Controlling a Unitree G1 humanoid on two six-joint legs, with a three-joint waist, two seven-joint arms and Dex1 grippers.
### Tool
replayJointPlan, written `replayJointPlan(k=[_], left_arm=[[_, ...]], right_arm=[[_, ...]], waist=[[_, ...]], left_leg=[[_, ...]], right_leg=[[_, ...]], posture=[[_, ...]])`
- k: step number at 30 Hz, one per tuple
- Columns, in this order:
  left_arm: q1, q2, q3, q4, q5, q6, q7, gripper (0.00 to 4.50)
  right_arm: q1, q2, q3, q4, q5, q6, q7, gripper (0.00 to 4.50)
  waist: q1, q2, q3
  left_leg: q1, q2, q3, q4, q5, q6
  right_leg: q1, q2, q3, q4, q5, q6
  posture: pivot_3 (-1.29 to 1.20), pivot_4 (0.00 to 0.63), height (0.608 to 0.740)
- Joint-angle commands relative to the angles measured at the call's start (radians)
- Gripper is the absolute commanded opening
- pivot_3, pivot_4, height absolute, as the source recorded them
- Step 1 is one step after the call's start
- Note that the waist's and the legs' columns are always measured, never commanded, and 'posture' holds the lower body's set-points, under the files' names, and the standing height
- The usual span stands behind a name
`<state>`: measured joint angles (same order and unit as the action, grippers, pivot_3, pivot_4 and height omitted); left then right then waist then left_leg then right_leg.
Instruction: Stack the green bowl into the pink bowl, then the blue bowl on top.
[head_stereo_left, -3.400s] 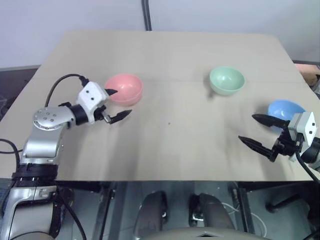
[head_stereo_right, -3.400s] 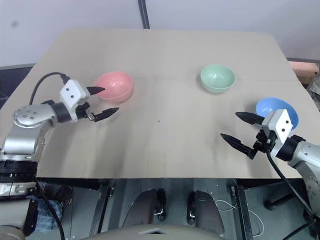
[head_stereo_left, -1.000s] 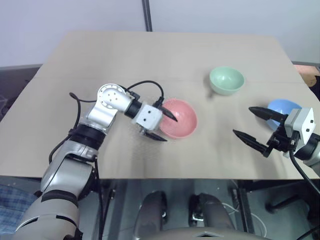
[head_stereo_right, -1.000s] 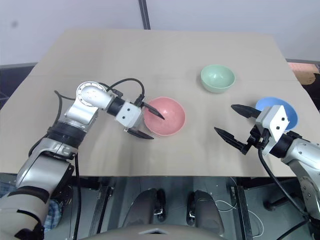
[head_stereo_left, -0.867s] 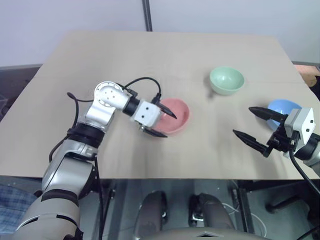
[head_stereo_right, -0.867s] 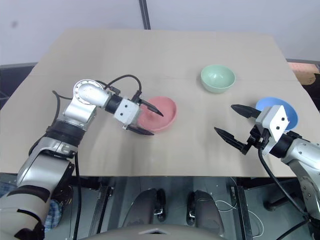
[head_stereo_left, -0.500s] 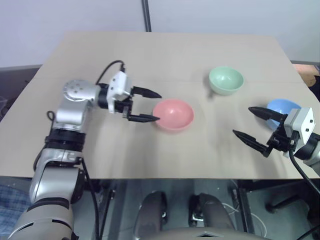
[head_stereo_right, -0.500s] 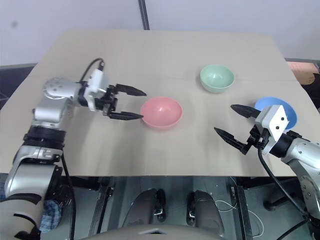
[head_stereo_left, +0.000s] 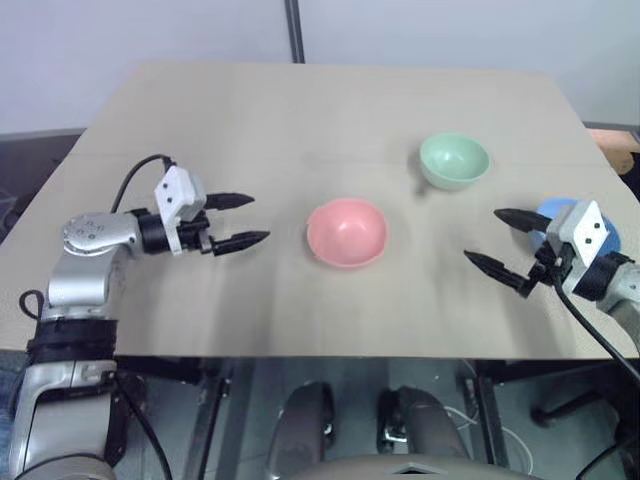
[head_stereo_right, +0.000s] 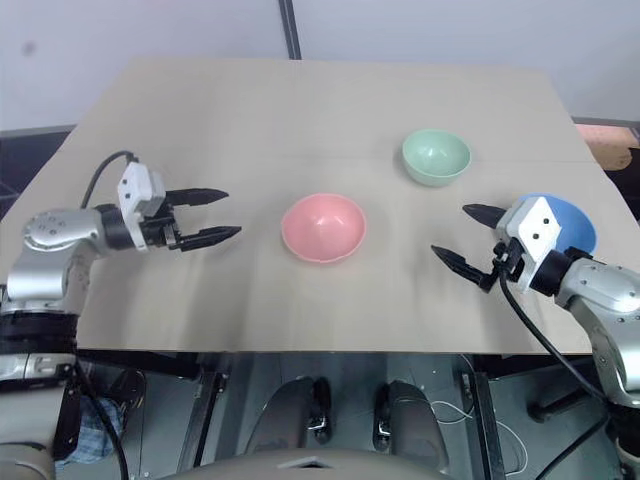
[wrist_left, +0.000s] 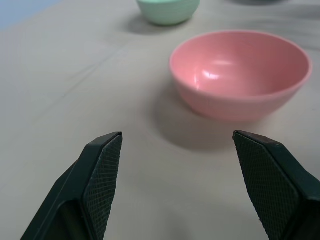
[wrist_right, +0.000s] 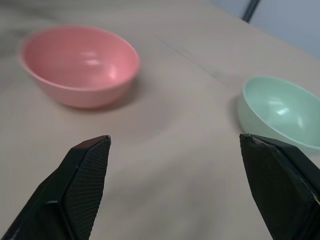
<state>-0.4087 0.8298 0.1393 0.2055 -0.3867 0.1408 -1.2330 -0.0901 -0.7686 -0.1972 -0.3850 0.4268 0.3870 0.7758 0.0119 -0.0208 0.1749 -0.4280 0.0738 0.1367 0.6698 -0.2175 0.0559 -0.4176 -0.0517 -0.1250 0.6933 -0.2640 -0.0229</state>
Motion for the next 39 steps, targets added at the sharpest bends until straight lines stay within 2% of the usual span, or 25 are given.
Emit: replayJointPlan(k=[1, 4, 9, 21, 31, 32, 33, 35, 39], left_arm=[[0.028, 0.020, 0.061, -0.107, -0.045, 0.036, 0.030, 3.74], [0.051, 0.023, 0.083, -0.150, -0.073, 0.068, 0.031, 3.74], [0.067, 0.010, 0.105, -0.215, -0.150, 0.139, 0.028, 3.74], [0.074, 0.001, 0.076, -0.221, -0.124, 0.129, 0.048, 3.74], [0.105, -0.006, 0.084, -0.258, -0.138, 0.139, 0.065, 3.74], [0.110, -0.004, 0.087, -0.263, -0.140, 0.140, 0.066, 3.78], [0.116, -0.002, 0.090, -0.268, -0.144, 0.144, 0.068, 3.78], [0.125, 0.000, 0.095, -0.278, -0.148, 0.148, 0.071, 3.78], [0.140, 0.002, 0.099, -0.292, -0.152, 0.156, 0.074, 3.78]], right_arm=[[-0.061, -0.017, 0.014, 0.034, -0.035, -0.006, -0.001, 4.50], [-0.143, -0.030, 0.059, 0.088, -0.085, 0.000, 0.003, 4.50], [-0.425, 0.001, 0.198, 0.310, -0.225, 0.085, -0.066, 4.50], [-0.835, 0.125, 0.481, 0.846, -0.498, -0.103, 0.035, 4.50], [-1.067, 0.264, 0.550, 1.271, -0.638, -0.282, 0.028, 4.50], [-1.080, 0.274, 0.549, 1.297, -0.645, -0.293, 0.026, 4.08], [-1.089, 0.283, 0.548, 1.318, -0.650, -0.305, 0.026, 3.94], [-1.104, 0.296, 0.543, 1.349, -0.660, -0.325, 0.029, 3.20], [-1.117, 0.312, 0.535, 1.381, -0.671, -0.350, 0.035, 1.13]], waist=[[0.004, 0.000, 0.000], [0.001, 0.000, 0.000], [-0.017, 0.001, 0.001], [-0.027, 0.002, 0.001], [-0.030, 0.002, 0.001], [-0.029, 0.002, 0.001], [-0.030, 0.002, 0.001], [-0.030, 0.002, 0.001], [-0.030, 0.002, 0.001]], left_leg=[[0.000, 0.000, 0.000, 0.000, 0.000, 0.000], [-0.001, 0.000, 0.000, 0.000, 0.000, 0.000], [0.000, 0.000, 0.001, 0.000, 0.000, 0.000], [-0.003, 0.000, 0.005, -0.002, 0.003, -0.005], [-0.003, 0.000, 0.006, -0.002, 0.003, -0.005], [-0.003, 0.000, 0.006, -0.002, 0.003, -0.005], [-0.003, 0.000, 0.006, -0.002, 0.003, -0.005], [-0.003, 0.000, 0.006, -0.002, 0.003, -0.005], [-0.003, 0.000, 0.006, -0.002, 0.003, -0.005]], right_leg=[[0.000, 0.000, 0.000, 0.000, 0.000, 0.000], [-0.001, 0.000, -0.001, 0.000, 0.000, 0.000], [-0.002, -0.001, 0.000, 0.001, 0.000, 0.000], [-0.006, 0.000, 0.003, 0.001, 0.000, -0.001], [-0.007, -0.001, 0.004, 0.002, 0.002, -0.004], [-0.007, -0.001, 0.004, 0.002, 0.002, -0.004], [-0.007, -0.001, 0.004, 0.002, 0.002, -0.004], [-0.007, -0.001, 0.004, 0.002, 0.003, -0.004], [-0.007, -0.001, 0.004, 0.002, 0.003, -0.004]], posture=[[0.00, 0.150, 0.740], [0.00, 0.150, 0.740], [0.00, 0.150, 0.740], [0.00, 0.150, 0.740], [0.00, 0.150, 0.740], [0.00, 0.150, 0.740], [0.00, 0.150, 0.740], [0.00, 0.150, 0.740], [0.00, 0.150, 0.740]])
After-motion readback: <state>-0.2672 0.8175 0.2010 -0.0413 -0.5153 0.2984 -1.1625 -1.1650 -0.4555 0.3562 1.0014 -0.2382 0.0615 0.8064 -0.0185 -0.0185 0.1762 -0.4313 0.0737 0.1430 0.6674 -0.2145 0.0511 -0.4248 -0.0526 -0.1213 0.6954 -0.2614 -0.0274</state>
